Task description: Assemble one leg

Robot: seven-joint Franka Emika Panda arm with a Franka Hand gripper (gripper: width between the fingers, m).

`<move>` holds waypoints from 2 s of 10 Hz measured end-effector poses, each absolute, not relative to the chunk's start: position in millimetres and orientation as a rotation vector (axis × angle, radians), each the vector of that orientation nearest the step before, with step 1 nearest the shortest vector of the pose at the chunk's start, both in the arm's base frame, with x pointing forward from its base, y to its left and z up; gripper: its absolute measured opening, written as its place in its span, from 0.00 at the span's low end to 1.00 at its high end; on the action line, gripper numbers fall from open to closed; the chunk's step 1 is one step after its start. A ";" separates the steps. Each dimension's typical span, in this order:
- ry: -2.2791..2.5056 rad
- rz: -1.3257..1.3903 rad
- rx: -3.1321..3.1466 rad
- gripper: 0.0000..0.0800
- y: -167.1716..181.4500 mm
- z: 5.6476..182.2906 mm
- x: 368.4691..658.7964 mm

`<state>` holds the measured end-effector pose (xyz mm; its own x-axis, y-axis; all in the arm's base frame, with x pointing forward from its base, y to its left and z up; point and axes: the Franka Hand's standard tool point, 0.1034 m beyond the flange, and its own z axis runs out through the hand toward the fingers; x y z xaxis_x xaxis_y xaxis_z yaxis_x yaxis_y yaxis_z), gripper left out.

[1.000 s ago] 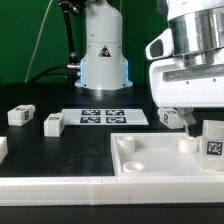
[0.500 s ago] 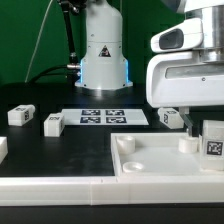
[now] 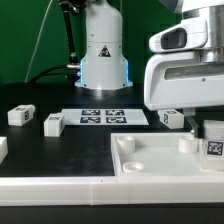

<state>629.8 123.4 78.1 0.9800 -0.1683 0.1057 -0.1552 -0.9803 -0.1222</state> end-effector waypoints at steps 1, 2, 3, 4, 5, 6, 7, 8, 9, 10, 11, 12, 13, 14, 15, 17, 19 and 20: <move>0.250 -0.176 -3.014 0.39 121.8 78.1 630.1; 0.252 -0.177 -3.014 0.39 120.8 78.1 630.3; 0.279 -0.176 -3.011 0.38 120.1 78.1 630.5; 0.315 -0.174 -3.007 0.38 119.4 78.1 630.5; 0.323 -0.177 -3.005 0.38 118.3 78.5 630.8; 0.406 -0.185 -2.984 0.38 115.7 79.1 630.8; 0.633 -0.184 -2.923 0.38 112.5 77.5 629.9; 0.819 -0.195 -2.856 0.38 110.6 76.9 629.7; 0.945 -0.209 -2.807 0.38 110.2 76.7 628.5; 1.071 -0.213 -2.751 0.38 109.6 76.5 627.8; 1.249 -0.202 -2.659 0.38 108.5 76.5 626.3; 1.397 -0.188 -2.571 0.38 108.1 76.6 624.7; 1.536 -0.171 -2.485 0.38 108.3 76.6 623.4; 1.649 -0.157 -2.407 0.38 108.3 76.4 622.8; 1.766 -0.139 -2.315 0.38 107.9 76.5 622.1; 1.962 -0.088 -2.131 0.38 108.5 76.1 620.6; 2.119 -0.044 -1.959 0.38 110.4 75.8 619.5; 2.175 -0.028 -1.892 0.38 111.1 75.7 619.2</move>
Offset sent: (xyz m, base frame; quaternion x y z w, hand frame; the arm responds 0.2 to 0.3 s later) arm 0.0000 0.0000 0.0000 0.0000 0.0000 0.0799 0.9968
